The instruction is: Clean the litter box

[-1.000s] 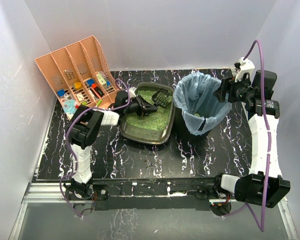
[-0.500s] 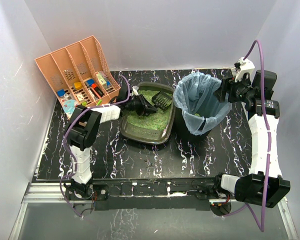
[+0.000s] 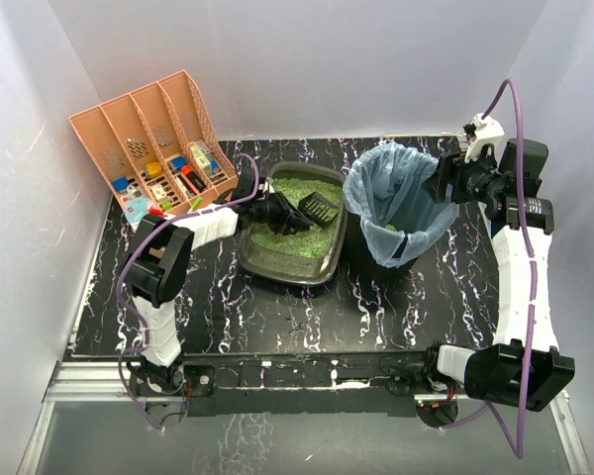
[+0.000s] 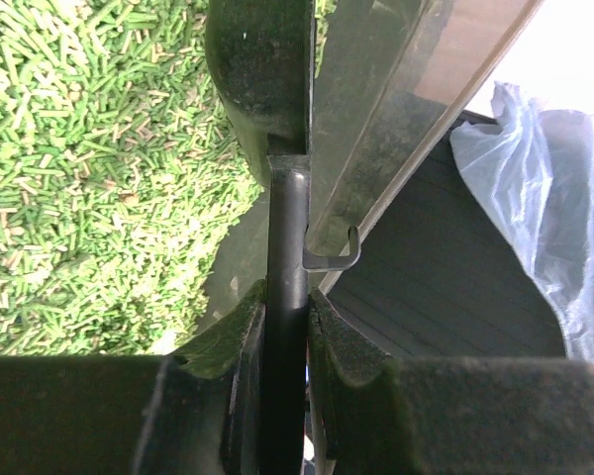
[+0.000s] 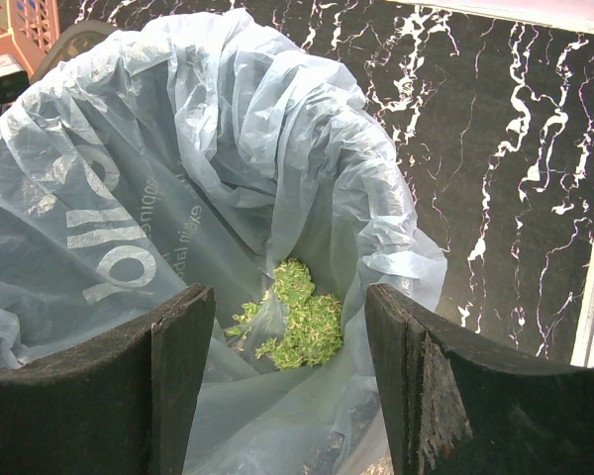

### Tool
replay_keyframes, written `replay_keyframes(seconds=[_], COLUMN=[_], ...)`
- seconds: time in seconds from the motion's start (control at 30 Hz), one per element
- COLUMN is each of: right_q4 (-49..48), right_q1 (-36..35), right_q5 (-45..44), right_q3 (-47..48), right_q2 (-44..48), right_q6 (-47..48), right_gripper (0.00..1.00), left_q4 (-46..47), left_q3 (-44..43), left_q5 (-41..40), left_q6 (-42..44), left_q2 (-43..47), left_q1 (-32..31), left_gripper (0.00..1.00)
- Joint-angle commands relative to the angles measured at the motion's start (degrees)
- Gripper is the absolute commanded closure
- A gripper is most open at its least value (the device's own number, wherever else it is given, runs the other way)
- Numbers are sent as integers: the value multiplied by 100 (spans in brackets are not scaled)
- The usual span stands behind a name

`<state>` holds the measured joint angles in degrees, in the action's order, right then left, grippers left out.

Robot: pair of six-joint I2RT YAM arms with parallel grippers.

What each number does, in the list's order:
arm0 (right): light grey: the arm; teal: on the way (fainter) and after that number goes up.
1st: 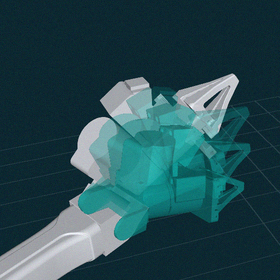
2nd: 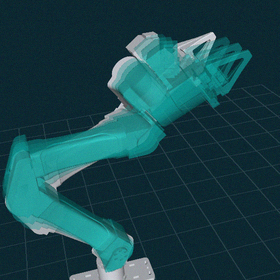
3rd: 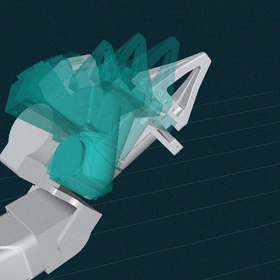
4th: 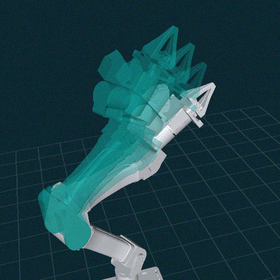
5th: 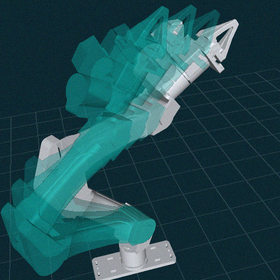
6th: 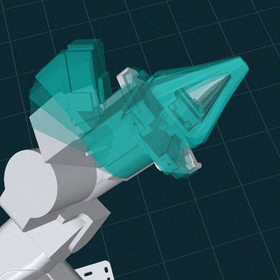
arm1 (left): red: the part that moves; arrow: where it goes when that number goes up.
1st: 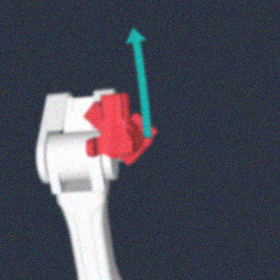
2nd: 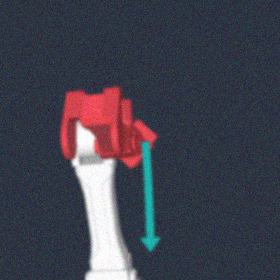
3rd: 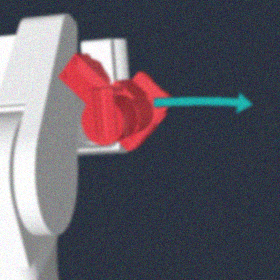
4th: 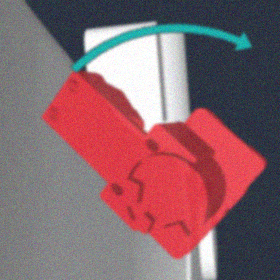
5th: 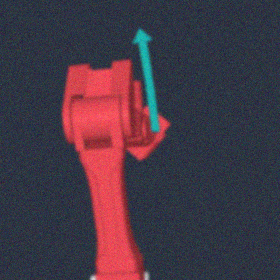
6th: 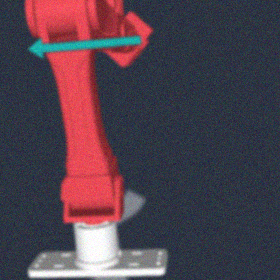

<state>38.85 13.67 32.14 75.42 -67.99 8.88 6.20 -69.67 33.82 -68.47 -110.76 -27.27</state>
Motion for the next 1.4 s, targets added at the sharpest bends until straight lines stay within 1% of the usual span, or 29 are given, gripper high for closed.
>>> replay_keyframes(seconds=[0.0, 0.1, 0.27, 0.33, 0.47, 0.67, 0.83, 1.1, 1.2, 1.37], right_q4=[-291, -295, -314, -317, -324, -325, -322, -313, -316, -302], right_q1=[48, 48, 52, 48, 48, 48, 48, 48, 48, 48], right_q5=[123, 88, 75, 74, 69, 91, 114, 139, 148, 162], right_q3=[67, 42, 22, 8, -10, -11, -3, -44, -38, -15], right_q2=[2, 29, 40, 43, 36, 10, 5, 33, 43, 32], right_q6=[34, 34, 35, 41, 51, 50, 52, 77, 78, 78], right_gripper=[32, 32, 32, 32, 32, 32, 32, 32, 32, 32], left_q4=[-123, -35, 125, 489, 1744, 2909, 3668, 4170, 3939, 3957], left_q3=[38, -111, -119, -33, 294, 456, 525, 989, 1102, 1265], left_q5=[16, -17, -157, -149, -174, -253, -241, -225, -211, -138], left_q6=[-846, -975, -1127, -1291, -1710, -1930, -1945, -1645, -1415, -1336], left_q2=[47, -121, -396, -483, -586, -744, -894, -781, -645, -512], left_q1=[-96, -81, -73, -60, -46, -51, -109, -174, -173, -173], left_gripper=[100, 100, 100, 100, 100, 100, 100, 100, 100, 100])
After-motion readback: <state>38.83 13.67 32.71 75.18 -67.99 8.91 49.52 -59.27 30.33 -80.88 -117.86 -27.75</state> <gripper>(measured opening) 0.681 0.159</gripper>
